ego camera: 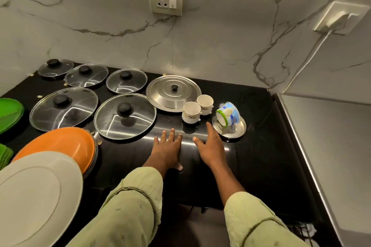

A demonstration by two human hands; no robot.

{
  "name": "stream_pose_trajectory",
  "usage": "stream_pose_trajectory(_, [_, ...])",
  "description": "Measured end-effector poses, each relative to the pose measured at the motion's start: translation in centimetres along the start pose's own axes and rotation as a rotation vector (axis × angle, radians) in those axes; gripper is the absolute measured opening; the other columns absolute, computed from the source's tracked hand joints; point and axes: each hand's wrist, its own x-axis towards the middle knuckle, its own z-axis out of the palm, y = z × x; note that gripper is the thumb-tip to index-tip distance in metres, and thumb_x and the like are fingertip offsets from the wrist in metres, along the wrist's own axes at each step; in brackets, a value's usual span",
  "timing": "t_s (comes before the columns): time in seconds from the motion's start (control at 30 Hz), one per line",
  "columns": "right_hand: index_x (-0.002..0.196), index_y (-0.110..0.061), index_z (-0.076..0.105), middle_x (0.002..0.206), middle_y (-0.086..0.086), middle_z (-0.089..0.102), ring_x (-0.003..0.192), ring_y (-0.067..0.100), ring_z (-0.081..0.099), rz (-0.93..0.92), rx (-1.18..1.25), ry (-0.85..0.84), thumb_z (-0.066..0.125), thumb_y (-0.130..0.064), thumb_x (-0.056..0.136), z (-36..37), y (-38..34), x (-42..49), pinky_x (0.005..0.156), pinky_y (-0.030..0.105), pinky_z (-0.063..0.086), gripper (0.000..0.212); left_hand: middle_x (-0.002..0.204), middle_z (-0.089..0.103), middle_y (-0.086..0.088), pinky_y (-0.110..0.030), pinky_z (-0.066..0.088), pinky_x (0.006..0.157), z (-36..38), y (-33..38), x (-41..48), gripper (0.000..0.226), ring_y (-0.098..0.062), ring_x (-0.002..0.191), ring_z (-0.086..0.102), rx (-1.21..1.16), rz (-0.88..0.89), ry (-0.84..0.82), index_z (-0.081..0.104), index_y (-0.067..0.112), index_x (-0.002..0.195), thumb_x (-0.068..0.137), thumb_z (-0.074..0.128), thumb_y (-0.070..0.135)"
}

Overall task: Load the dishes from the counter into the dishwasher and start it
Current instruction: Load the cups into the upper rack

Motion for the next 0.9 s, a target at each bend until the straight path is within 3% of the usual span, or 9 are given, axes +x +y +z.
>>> stream_pose_trajectory(0.23, [0.153,-0.023,0.027,0.153,0.002,0.039,0.140,0.022,0.039,0.097,0.135,0.049,0.077,-0.025,0.083,2.7,-0.6,4.5,0.113,0.043,0.037,0.086,0.165,-0.018,-0.003,-0.063,0.012,0.118,-1.1,-0.6,2.9,0.134,-0.037,0.151,-0.012,-0.095,0.032,-0.193,-0.009,0.020,0.158,0.069,0.089,0.039])
stream_pose_trajectory(0.4, [0.142,-0.025,0.041,0.135,-0.001,0.056,0.126,0.019,0.053,0.092,0.237,0.146,0.085,-0.024,0.070,4.7,-0.7,6.9,0.104,0.043,0.046,0.084,0.164,-0.022,-0.003,-0.065,0.014,0.117,-1.3,-0.7,3.5,0.135,-0.038,0.150,-0.012,-0.104,0.036,-0.226,-0.011,0.019,0.158,0.068,0.089,0.037])
stream_pose_trajectory(0.5, [0.146,-0.023,0.037,0.138,-0.002,0.054,0.128,0.016,0.049,0.075,0.297,0.184,0.085,-0.020,0.071,5.4,-1.2,7.8,0.106,0.038,0.043,0.088,0.163,-0.024,-0.002,-0.065,0.012,0.117,-1.1,-0.7,3.8,0.137,-0.038,0.150,-0.014,-0.115,0.028,-0.240,-0.014,0.019,0.157,0.068,0.089,0.037])
stream_pose_trajectory(0.63, [0.139,-0.022,0.042,0.132,-0.003,0.057,0.122,0.017,0.053,0.070,0.340,0.258,0.084,-0.019,0.073,6.1,-1.3,8.3,0.100,0.033,0.045,0.078,0.162,-0.026,-0.002,-0.066,0.010,0.117,-1.1,-0.6,4.0,0.138,-0.038,0.149,-0.018,-0.111,0.025,-0.266,-0.016,0.019,0.156,0.068,0.089,0.037])
stream_pose_trajectory(0.77, [0.129,-0.019,0.042,0.119,-0.006,0.055,0.113,0.019,0.056,0.043,0.313,0.314,0.084,-0.021,0.072,6.5,-1.5,8.3,0.095,0.041,0.050,0.071,0.162,-0.026,-0.003,-0.066,0.009,0.117,-1.1,-0.6,4.0,0.138,-0.039,0.148,-0.018,-0.114,0.023,-0.271,-0.016,0.019,0.156,0.069,0.089,0.036])
stream_pose_trajectory(0.9, [0.136,-0.020,0.038,0.129,0.001,0.053,0.120,0.024,0.054,0.020,0.261,0.311,0.085,-0.026,0.069,7.0,-1.8,8.4,0.100,0.046,0.047,0.082,0.163,-0.025,-0.003,-0.066,0.009,0.117,-1.1,-0.5,3.9,0.137,-0.040,0.149,-0.017,-0.116,0.021,-0.264,-0.016,0.019,0.157,0.069,0.089,0.036])
